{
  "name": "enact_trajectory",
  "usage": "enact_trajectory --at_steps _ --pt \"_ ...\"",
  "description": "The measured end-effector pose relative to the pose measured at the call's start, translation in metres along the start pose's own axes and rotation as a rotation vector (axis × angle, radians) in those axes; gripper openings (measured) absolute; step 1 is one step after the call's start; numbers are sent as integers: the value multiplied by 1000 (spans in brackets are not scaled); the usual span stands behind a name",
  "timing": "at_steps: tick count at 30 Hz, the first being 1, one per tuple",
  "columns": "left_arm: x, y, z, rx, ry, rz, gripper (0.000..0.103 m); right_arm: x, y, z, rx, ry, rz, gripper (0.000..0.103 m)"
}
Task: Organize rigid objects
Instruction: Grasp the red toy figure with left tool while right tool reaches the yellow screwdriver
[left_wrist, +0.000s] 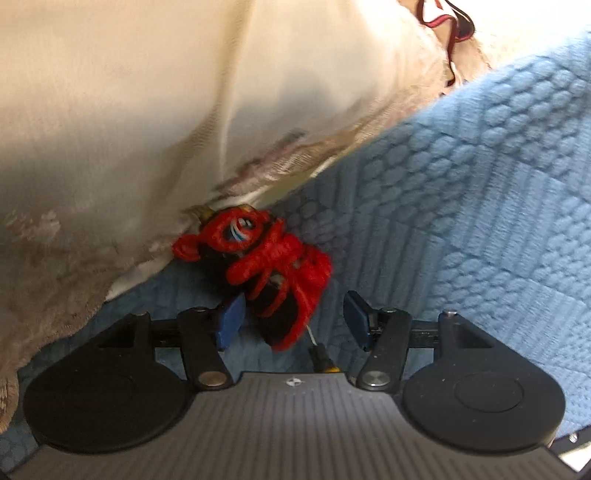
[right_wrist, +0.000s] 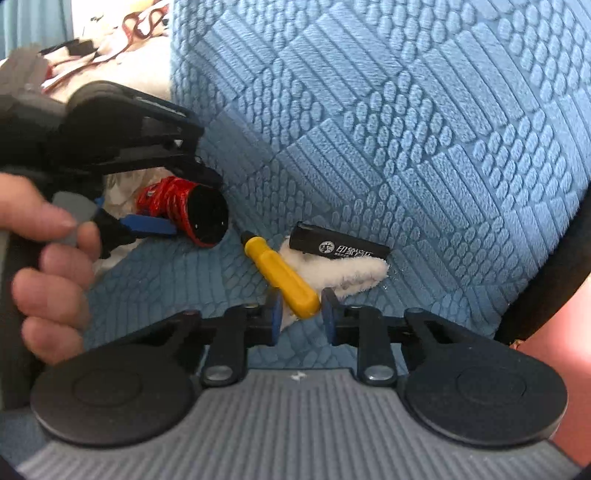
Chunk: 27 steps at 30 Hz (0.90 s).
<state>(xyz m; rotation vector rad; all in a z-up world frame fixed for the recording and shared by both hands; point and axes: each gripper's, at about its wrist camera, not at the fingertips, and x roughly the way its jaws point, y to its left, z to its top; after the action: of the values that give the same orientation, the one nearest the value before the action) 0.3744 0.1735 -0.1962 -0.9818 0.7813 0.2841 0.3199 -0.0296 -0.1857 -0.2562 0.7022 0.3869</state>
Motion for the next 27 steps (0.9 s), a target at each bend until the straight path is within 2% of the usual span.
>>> enact_trajectory --at_steps 4,6,8,16,24,27 --pt "11 7 5 -40 32 -13 63 -3 4 -2 -29 8 -9 25" --pt "12 7 4 -29 34 -5 61 -5 5 -4 -33 13 -8 24" --pt "14 7 4 -19 39 6 53 -8 6 -6 -44 16 -13 24" --pt "12 9 -1 28 56 3 49 -22 7 -22 -40 28 -29 23" --pt "-10 7 -23 119 85 -16 48 -52 9 -41 -32 26 -46 23" --pt "-21 6 -40 182 96 -18 47 -64 9 -51 -17 27 -54 23"
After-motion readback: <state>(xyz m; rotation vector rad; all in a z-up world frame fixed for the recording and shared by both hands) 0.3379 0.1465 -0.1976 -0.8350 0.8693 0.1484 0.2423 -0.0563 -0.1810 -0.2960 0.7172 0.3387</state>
